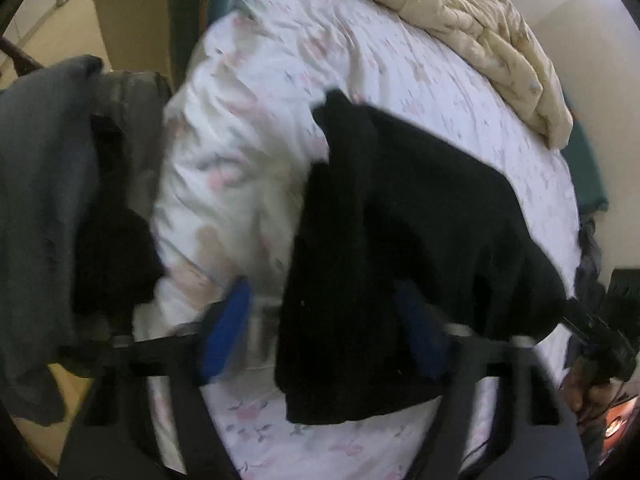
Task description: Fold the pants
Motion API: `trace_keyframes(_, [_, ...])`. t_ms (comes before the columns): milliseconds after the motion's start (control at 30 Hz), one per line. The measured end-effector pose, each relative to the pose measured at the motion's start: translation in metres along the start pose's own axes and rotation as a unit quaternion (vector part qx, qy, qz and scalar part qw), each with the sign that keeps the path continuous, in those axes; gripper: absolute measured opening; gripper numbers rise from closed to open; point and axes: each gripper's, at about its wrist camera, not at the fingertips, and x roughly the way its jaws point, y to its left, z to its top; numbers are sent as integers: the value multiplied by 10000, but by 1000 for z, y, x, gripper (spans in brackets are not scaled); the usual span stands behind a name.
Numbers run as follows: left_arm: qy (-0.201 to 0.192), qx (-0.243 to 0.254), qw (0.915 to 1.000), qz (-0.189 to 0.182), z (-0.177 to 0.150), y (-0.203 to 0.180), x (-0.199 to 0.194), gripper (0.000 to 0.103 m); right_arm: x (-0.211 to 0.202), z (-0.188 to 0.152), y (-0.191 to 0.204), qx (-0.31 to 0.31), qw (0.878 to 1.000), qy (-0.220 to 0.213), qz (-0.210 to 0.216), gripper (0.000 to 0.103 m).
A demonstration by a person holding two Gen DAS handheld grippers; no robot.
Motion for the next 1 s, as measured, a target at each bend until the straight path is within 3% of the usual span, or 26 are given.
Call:
trace_keyframes(33, [110, 252, 9996, 51, -2, -7, 10, 5, 6, -3, 1, -53, 10000, 43, -54, 9])
trace_keyframes(67, [118, 471, 9988, 76, -1, -12, 15, 5, 13, -4, 4, -192, 9994, 55, -297, 2])
trace_keyframes(133, [-122, 692, 9972, 244, 4, -14, 12, 4, 14, -2, 2, -258, 9981, 32, -562, 1])
trace_keyframes(233, [-245, 346, 9988, 244, 22, 4, 9, 3, 3, 3, -24, 82, 9934, -125, -1138, 0])
trace_keyframes(367, [-151, 342, 9988, 305, 24, 6, 18, 5, 28, -7, -47, 114, 9867, 326, -1590, 1])
trace_keyframes(433, [-196, 226, 9994, 188, 22, 5, 12, 7, 22, -7, -45, 175, 9856, 268, -1659, 6])
trace_keyframes(500, [-103, 133, 9999, 34, 18, 7, 7, 15, 9, -5, -48, 508, 9891, 235, -1364, 22])
trace_keyframes(567, [-79, 121, 9999, 92, 7, 11, -7, 55, -7, -8, -49, 631, 9922, 166, -1062, 33])
trace_keyframes(633, [-239, 230, 9994, 138, -7, 13, -26, 58, -21, -10, -49, 655, 9920, 28, -1083, 68])
trace_keyframes(733, [-168, 506, 9985, 120, -28, 12, -33, 58, -24, -22, -41, 376, 9960, 163, -795, 70])
trace_keyframes(833, [179, 792, 9966, 157, -52, 9, -16, 58, -10, -39, -21, -715, 9899, 655, -1031, 70])
trace_keyframes(867, [230, 972, 9947, 234, -59, 5, -9, 58, -1, -48, -15, -1096, 9833, 841, -1181, 70])
trace_keyframes(1000, [-40, 1881, 9791, 777, -76, -12, 10, 57, 21, -70, -12, -1515, 9712, 1334, -1269, 65])
